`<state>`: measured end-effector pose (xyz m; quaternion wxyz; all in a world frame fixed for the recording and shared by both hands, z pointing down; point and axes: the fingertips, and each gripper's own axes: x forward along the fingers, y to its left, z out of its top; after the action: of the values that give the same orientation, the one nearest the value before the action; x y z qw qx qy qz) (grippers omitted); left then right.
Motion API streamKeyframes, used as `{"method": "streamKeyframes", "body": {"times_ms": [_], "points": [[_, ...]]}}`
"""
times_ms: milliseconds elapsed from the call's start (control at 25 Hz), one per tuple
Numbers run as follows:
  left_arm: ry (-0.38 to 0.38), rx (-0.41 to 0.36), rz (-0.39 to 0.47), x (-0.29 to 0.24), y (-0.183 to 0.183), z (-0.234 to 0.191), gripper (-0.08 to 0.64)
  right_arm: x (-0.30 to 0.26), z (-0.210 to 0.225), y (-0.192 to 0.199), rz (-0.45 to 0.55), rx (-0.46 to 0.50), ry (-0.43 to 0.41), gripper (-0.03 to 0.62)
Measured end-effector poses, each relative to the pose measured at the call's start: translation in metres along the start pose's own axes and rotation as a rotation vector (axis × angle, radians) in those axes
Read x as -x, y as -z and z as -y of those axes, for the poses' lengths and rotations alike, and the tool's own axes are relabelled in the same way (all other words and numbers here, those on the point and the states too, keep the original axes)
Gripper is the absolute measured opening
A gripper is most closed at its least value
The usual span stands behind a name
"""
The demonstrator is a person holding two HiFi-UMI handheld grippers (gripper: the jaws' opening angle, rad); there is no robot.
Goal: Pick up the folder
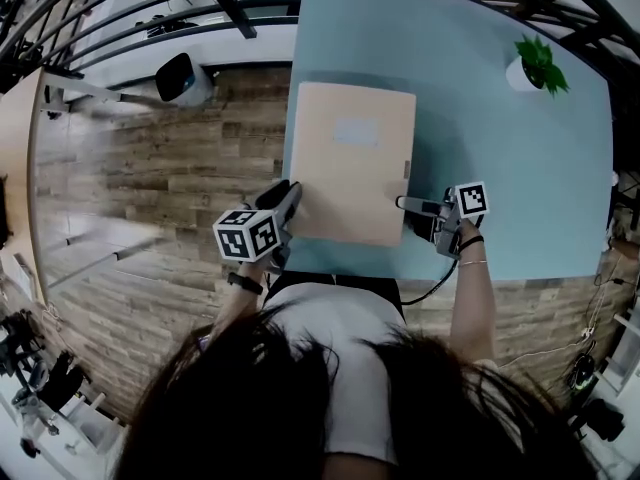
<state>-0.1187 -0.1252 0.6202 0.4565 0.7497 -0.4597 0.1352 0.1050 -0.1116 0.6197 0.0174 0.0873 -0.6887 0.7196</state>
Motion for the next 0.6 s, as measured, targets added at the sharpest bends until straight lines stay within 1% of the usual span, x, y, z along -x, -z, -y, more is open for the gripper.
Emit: {"method": "streamKeyframes", "body": {"times_ms": [40,120,240,440,520,600], "points": [[-0.002,0.004,0.000,0.000,-0.001,-0.002,0.158,-0.003,-0.001,0.001,-0.014,0.006,-0.004,0.337],[0.002,0.014,-0.001,0.001,-0.002,-0.004,0.158,-0.006,-0.003,-0.002,-0.009,0.019,-0.012,0.337],[0.008,0.029,0.006,0.002,-0.001,-0.006,0.158,-0.006,-0.004,-0.003,-0.002,0.006,-0.050,0.336],[0.022,0.035,-0.008,0.003,-0.002,-0.006,0.158,-0.004,-0.005,-0.005,0.005,0.001,-0.077,0.336],[0.027,0.046,-0.011,0.003,-0.003,-0.007,0.158,-0.008,-0.008,-0.007,0.018,-0.010,-0.117,0.336],[0.051,0.060,-0.024,0.000,-0.002,-0.003,0.158,-0.026,-0.017,-0.002,-0.023,-0.028,-0.180,0.336]]}}
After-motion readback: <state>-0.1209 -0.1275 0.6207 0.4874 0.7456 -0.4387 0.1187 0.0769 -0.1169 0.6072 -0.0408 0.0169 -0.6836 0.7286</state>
